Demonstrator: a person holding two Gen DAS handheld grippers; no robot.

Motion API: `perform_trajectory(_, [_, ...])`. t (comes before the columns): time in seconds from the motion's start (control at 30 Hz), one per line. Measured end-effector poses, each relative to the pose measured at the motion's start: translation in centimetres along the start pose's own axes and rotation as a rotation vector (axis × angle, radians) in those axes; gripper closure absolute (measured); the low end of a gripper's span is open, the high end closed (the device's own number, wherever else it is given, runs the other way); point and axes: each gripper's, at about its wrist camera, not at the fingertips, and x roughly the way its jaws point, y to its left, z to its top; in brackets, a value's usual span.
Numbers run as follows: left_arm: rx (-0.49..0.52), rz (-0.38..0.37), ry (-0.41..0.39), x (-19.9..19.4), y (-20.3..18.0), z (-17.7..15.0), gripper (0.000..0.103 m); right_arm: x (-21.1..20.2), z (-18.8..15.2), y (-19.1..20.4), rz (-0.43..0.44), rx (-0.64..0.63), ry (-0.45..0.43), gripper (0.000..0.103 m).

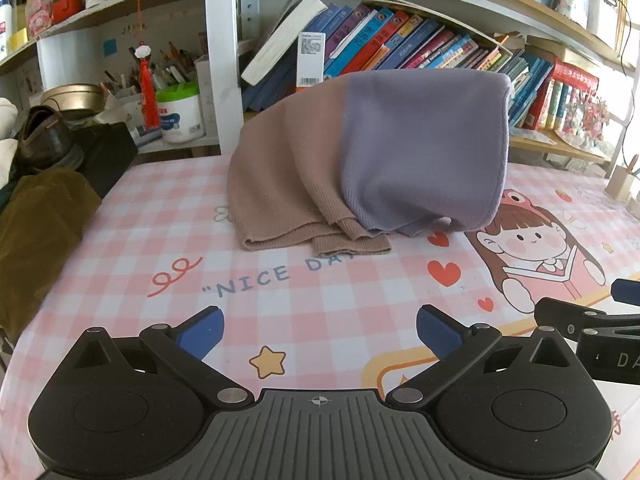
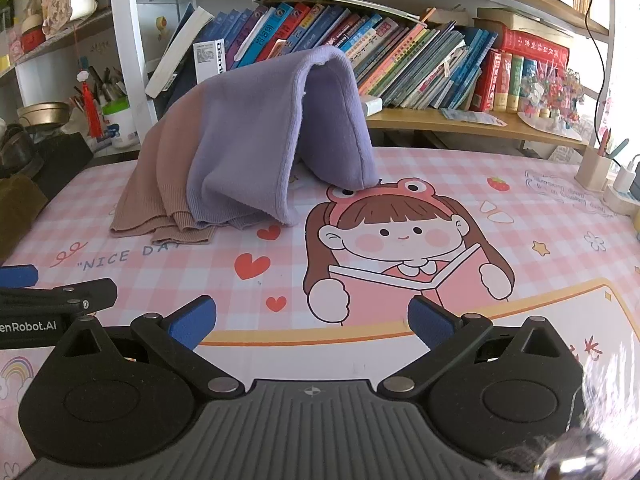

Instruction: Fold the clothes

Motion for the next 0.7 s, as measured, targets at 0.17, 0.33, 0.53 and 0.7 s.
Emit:
perform_trajectory(0.17, [0.001, 0.004, 0.0, -0.21, 0.07, 0.27, 0.0, -0.11, 0.28, 0.12, 0.001, 0.001, 0.004, 0.0])
perform_trajectory(0.33, [0.002, 0.012, 0.002, 0.09, -0.22, 0.17, 0.0, -0.33, 0.18, 0.01, 0.0, 0.002, 0.003, 0.0])
perform_trajectory(0.53, [0.0, 0.01, 0.004, 0.12, -0.03, 0.08, 0.0, 0.09, 0.09, 0.1, 0.0, 0.003, 0.006, 0.0])
perform_trajectory(0.7, [0.0, 0.013, 0.006, 0.05, 0.01, 0.1, 0.0, 0.13, -0.02, 0.1, 0.001, 0.004, 0.008, 0.0])
